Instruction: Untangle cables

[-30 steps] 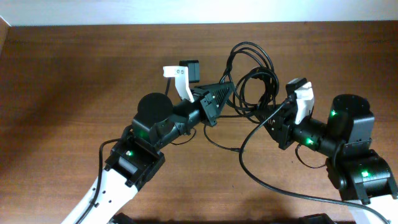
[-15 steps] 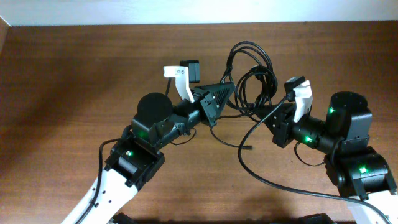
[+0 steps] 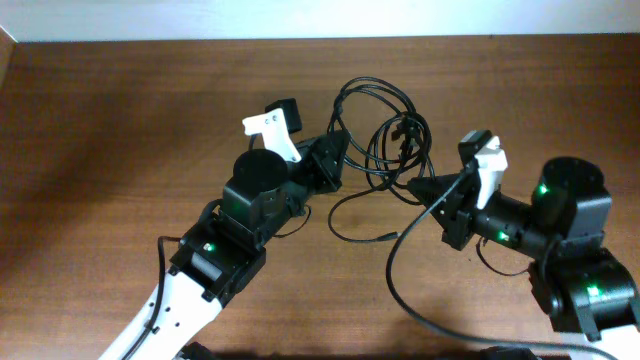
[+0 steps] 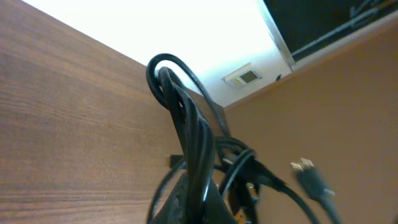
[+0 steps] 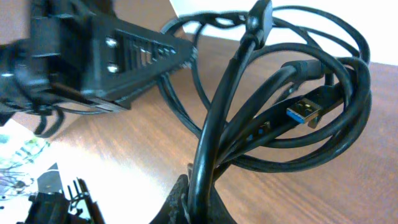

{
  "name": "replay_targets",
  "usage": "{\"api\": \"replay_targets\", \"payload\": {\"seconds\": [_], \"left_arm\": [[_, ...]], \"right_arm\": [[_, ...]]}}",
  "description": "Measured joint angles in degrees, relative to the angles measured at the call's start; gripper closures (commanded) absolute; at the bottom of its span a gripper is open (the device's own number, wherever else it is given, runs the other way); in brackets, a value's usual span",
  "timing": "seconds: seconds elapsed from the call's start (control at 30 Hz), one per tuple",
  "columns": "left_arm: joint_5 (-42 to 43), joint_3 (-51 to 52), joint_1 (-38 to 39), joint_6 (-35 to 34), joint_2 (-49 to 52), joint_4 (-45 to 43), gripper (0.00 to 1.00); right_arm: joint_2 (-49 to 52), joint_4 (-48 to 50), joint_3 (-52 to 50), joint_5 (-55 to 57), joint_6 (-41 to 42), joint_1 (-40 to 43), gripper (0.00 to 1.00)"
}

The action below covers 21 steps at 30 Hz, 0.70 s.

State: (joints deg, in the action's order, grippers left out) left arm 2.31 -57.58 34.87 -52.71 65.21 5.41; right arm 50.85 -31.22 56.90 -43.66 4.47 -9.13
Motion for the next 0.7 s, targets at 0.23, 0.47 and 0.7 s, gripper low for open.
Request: {"api": "replay_targets", "payload": {"seconds": [0.23, 0.47, 0.7], "left_arm": [[-3.1, 0.0, 0.1, -2.9, -0.1, 4.3, 1.0], [-7.1, -0.1, -0.1, -19.2, -0.1, 12.9, 1.0], [-8.3, -0.1, -0.2, -22.0, -0.1, 12.5, 1.0]], "right_arm": [[-3.0, 0.9, 0.0, 0.0, -0.4, 0.0, 0.96], [-4.2, 1.1, 0.0, 0.0, -0.6, 0.0, 0.96], [-4.5, 0.1, 0.0, 1.7, -0.8, 0.0, 0.6]]}}
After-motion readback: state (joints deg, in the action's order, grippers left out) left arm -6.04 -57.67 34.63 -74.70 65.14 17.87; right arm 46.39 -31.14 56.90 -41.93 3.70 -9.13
